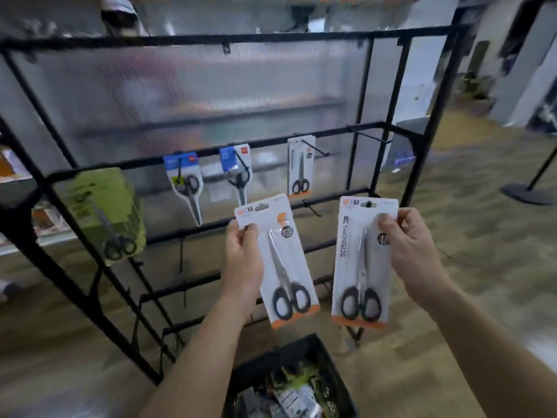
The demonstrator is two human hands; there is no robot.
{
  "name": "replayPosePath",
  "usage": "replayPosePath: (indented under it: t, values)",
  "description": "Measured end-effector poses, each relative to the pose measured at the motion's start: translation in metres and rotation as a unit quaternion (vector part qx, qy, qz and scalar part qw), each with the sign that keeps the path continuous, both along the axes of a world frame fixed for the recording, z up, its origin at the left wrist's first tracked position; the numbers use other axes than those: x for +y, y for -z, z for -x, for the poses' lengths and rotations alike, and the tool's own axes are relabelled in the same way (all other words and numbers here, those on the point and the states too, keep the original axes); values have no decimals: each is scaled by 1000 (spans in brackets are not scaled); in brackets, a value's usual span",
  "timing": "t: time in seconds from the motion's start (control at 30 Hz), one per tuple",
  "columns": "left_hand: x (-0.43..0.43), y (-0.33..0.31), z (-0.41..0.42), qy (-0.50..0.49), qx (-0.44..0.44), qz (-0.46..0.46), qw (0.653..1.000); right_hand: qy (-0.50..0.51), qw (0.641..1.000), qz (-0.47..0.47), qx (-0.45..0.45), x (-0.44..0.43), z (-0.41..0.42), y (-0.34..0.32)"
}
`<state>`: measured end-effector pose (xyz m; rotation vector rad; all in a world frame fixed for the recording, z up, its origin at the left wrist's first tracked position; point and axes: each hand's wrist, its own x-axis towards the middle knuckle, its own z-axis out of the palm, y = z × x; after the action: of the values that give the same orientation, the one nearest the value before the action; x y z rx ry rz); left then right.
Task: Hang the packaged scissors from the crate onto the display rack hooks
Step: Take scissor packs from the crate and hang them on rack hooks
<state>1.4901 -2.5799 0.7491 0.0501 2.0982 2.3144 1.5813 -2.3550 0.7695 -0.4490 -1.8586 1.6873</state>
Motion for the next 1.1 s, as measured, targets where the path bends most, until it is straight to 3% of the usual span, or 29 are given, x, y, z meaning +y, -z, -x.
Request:
replayPosePath:
  t: [0.2, 0.47, 0.77, 1.1]
  values:
    - [-3, -21, -19, 0, 60, 18, 998, -15, 999, -28, 27, -6, 0, -31]
    - [56, -45, 13, 23, 110, 44, 993, -57, 998, -28, -5, 43, 77, -40]
    - [133, -48, 82, -61, 85, 36, 994, -160, 986, -18, -50, 119, 190, -18]
    - [171, -22, 107, -155, 45, 43, 986, -201, 977, 8, -69, 139, 264, 14]
